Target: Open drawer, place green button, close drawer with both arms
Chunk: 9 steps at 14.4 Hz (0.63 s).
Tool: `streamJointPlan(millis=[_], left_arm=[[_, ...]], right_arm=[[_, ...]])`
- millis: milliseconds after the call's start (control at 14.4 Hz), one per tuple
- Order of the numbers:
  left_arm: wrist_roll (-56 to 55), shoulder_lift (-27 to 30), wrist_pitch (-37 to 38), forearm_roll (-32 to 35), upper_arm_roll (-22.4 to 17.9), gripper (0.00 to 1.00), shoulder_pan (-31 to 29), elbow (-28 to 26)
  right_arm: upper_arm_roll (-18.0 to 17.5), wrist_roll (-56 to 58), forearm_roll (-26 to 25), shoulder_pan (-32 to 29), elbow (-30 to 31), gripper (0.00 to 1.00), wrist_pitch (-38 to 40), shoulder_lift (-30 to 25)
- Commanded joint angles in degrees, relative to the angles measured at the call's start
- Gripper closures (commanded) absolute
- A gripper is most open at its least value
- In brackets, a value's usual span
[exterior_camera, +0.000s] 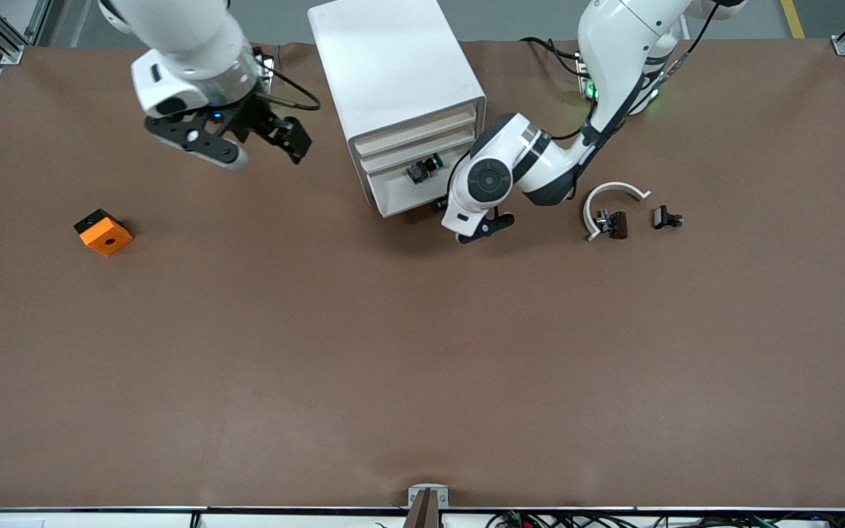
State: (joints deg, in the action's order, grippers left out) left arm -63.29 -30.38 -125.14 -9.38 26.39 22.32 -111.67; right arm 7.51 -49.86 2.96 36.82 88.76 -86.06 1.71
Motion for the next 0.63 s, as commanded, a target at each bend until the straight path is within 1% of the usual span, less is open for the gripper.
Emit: streamJointPlan(millis=[0, 139, 279, 488, 557], left_arm=[[-3.67, -0.82, 0.87, 0.06, 3.05, 0.00, -0.26, -0.04], [-5.00, -1.43, 0.87, 0.06, 3.85, 0.00, 0.00, -0.04], [-5.88, -2.32, 0.87, 0.06, 3.85, 0.00, 1.84, 0.66], [-6.93, -2.58, 0.78, -0.82, 3.85, 0.00, 2.46, 1.98], [-7.98, -2.14, 0.87, -0.99, 3.85, 0.00, 1.59, 2.06]], right_arm=[[-0.92, 8.79, -1.46, -4.55, 3.78, 0.00, -0.25, -3.90], [-1.01, 13.53, -1.46, -7.62, 4.92, 0.00, -0.25, -5.04], [-1.01, 18.37, -1.46, -10.52, 5.98, 0.00, -0.43, -5.66], [-1.01, 22.86, -1.46, -14.22, 6.42, 0.00, -0.60, -5.75], [-1.01, 25.05, -1.46, -15.53, 6.42, 0.00, -0.60, -5.75]])
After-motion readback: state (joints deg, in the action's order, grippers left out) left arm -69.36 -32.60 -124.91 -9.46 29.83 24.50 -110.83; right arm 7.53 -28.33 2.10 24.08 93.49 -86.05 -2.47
